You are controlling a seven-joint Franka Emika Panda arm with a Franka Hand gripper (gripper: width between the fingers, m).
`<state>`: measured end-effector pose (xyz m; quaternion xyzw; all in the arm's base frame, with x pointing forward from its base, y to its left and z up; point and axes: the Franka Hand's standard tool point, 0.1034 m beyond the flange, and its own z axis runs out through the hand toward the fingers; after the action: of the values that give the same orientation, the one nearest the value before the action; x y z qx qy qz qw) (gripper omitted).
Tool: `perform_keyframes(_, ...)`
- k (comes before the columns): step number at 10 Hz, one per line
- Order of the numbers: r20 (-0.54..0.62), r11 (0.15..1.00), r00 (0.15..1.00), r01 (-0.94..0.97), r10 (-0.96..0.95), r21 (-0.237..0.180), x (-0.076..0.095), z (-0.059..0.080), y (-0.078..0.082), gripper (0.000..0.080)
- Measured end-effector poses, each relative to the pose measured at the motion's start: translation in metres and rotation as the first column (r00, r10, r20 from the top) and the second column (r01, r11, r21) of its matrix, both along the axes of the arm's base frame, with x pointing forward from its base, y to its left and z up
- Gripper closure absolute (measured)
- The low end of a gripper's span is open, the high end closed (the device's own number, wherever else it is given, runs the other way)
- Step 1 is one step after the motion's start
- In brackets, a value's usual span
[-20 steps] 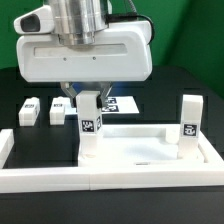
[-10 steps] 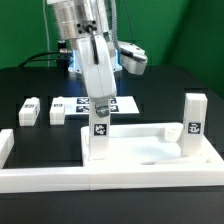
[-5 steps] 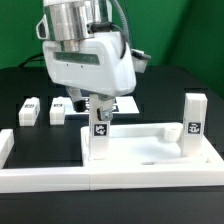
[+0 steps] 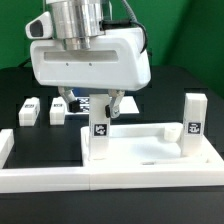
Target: Assemble desk
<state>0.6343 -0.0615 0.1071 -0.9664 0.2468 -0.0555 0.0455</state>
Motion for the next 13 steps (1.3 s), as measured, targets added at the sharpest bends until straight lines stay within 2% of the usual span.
perform_keyframes(1,0.015,0.99,0.99,-0.139,0.139,-0.031,0.002,0.0,0.007,0.015)
perform_keyframes(2,0.019,0.979,0.979,-0.202,0.202,-0.038,0.002,0.0,0.012,0.015)
perform_keyframes(3,0.021,0.967,0.967,-0.251,0.253,-0.048,0.002,-0.001,0.01,0.015)
perform_keyframes(4,0.019,0.976,0.977,-0.213,0.214,-0.041,0.002,-0.001,0.01,0.015)
perform_keyframes(6,0.019,0.976,0.977,-0.212,0.213,-0.041,0.001,-0.002,0.01,0.0416)
perform_keyframes(7,0.016,0.993,0.993,-0.115,0.115,-0.027,0.001,-0.002,0.009,0.0416)
perform_keyframes(8,0.012,0.999,0.999,-0.037,0.037,-0.018,0.001,-0.002,0.007,0.0502)
perform_keyframes(10,0.002,0.99,0.99,0.141,-0.141,0.003,0.002,-0.004,0.002,0.0504)
perform_keyframes(11,-0.005,0.969,0.97,0.245,-0.245,0.017,0.002,-0.004,0.0,0.0505)
perform_keyframes(13,-0.06,0.84,0.843,0.538,-0.535,0.069,0.001,-0.004,0.002,0.0505)
